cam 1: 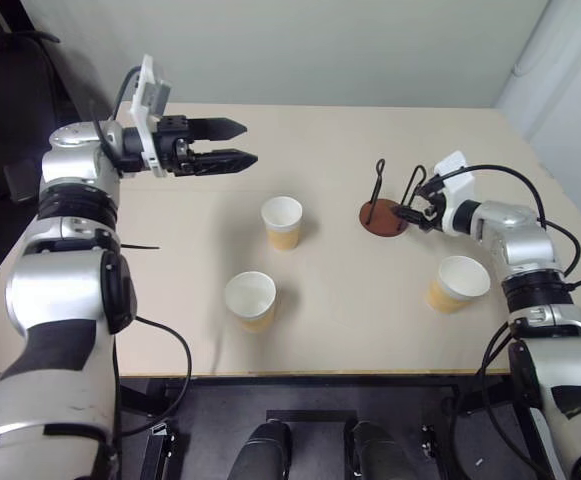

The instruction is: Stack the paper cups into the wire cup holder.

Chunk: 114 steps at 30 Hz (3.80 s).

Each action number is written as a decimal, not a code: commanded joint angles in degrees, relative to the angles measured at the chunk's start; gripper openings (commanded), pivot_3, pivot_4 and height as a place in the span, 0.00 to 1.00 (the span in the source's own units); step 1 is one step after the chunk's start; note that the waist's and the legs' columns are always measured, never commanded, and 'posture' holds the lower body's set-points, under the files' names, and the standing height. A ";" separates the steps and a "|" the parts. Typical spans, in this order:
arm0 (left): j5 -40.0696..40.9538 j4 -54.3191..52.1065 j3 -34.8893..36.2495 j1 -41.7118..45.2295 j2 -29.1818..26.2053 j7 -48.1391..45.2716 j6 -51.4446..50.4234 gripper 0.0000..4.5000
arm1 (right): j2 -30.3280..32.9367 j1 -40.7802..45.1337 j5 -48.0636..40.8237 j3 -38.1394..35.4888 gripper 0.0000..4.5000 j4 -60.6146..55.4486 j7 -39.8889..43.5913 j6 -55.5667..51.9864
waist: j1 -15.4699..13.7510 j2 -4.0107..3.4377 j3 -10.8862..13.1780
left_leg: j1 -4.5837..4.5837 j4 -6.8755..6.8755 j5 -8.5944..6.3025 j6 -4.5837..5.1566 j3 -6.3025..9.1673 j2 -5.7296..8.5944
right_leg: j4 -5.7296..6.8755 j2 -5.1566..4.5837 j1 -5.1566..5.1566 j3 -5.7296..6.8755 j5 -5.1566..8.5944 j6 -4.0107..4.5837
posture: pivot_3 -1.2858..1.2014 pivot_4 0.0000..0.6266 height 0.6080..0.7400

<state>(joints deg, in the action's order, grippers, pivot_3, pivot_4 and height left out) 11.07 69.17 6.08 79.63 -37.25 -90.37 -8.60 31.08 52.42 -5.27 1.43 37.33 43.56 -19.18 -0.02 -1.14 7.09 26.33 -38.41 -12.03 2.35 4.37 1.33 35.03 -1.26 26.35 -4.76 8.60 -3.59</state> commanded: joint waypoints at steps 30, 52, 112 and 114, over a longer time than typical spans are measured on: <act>-0.92 -0.58 -1.00 2.21 -0.93 -2.13 0.01 1.00 | 8.39 -8.32 -8.88 3.18 0.00 -34.13 20.91 -19.99 | 0.14 0.03 -0.01 | 0.02 0.07 0.07 -0.11 -0.01 -0.06 | 0.00 0.00 0.04 -0.03 0.12 0.23 | 0.52 0.24 1.00; 2.39 -3.84 -5.47 0.90 -2.14 -2.13 -1.94 1.00 | 7.38 -8.18 -7.17 4.58 0.00 -25.89 18.64 -13.99 | 0.07 0.04 -0.02 | 0.01 0.04 0.18 -0.10 -0.08 -0.01 | 0.05 0.07 0.05 0.00 0.04 0.21 | 0.52 0.24 1.00; 29.97 -19.70 -45.50 -2.23 -13.38 -2.13 -3.67 1.00 | 16.47 -6.26 -22.34 -11.99 0.95 -37.17 14.19 -37.88 | -0.42 0.03 -0.02 | 0.03 0.09 0.28 -0.28 0.08 -0.02 | -0.08 0.03 -0.06 0.04 -0.01 0.24 | 0.52 0.24 1.00; 29.53 -18.99 -45.71 -1.86 -13.27 -2.13 -2.98 1.00 | 20.64 -7.71 -25.56 -12.48 0.95 -42.89 16.07 -42.50 | -0.68 0.04 -0.02 | 0.04 0.14 0.29 -0.30 0.08 -0.01 | -0.08 0.03 -0.04 0.05 0.04 0.23 | 0.52 0.24 1.00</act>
<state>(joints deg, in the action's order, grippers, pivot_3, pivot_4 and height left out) 40.85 49.92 -39.80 75.74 -50.04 -90.68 -12.91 49.37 44.68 -27.50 -8.35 -0.30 58.27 -58.44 -0.70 -1.10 7.08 26.36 -38.24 -11.74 2.02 4.46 1.32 34.95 -1.23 26.30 -4.70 8.66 -3.36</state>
